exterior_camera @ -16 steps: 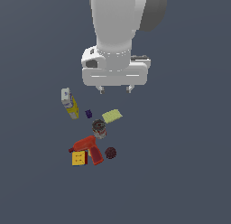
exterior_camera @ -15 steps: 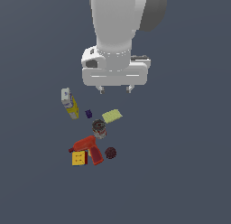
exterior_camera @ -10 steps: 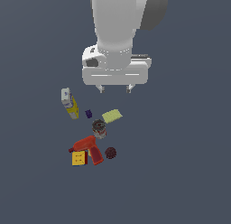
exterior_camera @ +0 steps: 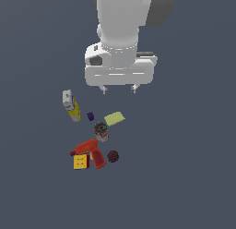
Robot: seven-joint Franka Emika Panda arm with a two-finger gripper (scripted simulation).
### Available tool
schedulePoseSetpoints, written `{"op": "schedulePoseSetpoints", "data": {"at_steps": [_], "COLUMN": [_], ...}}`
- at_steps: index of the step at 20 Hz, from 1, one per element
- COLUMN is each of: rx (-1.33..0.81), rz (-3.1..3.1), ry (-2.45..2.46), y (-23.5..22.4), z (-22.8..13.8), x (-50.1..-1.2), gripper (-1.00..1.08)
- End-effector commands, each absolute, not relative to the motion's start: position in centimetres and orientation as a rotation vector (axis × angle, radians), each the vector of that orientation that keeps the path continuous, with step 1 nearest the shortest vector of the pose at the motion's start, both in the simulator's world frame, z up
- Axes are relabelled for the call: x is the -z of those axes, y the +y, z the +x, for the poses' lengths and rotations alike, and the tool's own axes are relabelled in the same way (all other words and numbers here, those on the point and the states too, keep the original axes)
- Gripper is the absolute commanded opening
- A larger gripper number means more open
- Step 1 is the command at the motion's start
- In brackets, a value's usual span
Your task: Pick up a designated object from a clutter of objects.
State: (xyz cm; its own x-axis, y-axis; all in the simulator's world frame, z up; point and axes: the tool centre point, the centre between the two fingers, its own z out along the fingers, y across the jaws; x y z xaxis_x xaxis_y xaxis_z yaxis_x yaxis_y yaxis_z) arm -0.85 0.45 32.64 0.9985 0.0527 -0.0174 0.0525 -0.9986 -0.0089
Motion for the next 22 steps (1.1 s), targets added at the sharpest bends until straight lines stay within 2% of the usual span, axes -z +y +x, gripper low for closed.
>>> {"op": "schedulePoseSetpoints", "data": {"at_steps": [1, 10, 22], "rx": [-0.028, -0.021, -0.005], "rz": [-3.132, -3.127, -3.12], "ry": [-0.088, -0.152, -0.305], "y": [0.3, -1.5, -6.3], "z": [-0.7, 0.4, 1.1], "x": [-32.2, -27.9, -17.3], "gripper": [1.0, 1.0, 1.0]}}
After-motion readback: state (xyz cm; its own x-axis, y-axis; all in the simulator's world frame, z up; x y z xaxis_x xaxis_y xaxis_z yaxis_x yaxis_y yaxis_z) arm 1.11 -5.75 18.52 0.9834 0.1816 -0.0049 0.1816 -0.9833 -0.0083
